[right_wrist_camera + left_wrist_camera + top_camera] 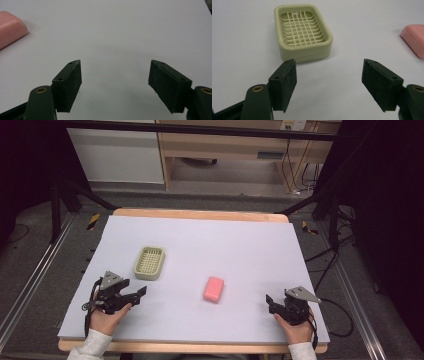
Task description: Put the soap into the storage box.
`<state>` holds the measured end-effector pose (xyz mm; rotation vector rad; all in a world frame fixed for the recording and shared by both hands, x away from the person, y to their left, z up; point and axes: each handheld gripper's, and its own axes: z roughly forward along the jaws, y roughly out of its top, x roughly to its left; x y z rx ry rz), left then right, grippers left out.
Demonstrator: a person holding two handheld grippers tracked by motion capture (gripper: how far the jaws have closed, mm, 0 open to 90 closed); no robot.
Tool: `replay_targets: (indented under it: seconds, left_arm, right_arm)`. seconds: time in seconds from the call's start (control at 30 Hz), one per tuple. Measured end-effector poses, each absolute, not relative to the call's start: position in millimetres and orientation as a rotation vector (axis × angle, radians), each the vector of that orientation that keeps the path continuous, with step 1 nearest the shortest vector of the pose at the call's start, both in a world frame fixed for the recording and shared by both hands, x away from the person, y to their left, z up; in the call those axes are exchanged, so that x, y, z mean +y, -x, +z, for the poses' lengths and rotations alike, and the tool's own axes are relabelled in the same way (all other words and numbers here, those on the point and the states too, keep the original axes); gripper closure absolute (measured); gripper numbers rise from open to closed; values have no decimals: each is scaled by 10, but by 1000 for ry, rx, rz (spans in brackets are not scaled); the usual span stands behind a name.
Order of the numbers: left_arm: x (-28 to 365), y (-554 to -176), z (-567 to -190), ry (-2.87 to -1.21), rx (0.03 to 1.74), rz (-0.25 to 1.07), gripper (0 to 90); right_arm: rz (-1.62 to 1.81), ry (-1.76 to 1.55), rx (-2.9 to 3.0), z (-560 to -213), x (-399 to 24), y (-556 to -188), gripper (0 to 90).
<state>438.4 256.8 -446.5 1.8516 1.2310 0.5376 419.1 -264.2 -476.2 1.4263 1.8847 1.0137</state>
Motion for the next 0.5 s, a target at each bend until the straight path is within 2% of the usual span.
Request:
replay_targets:
  seconds: [0.5]
  left_arm:
    - [2412,-4390,-4469,-1875,1201,530,264]
  right_arm:
    - [1003,-1412,1887,-4768,-2644,-4193,288]
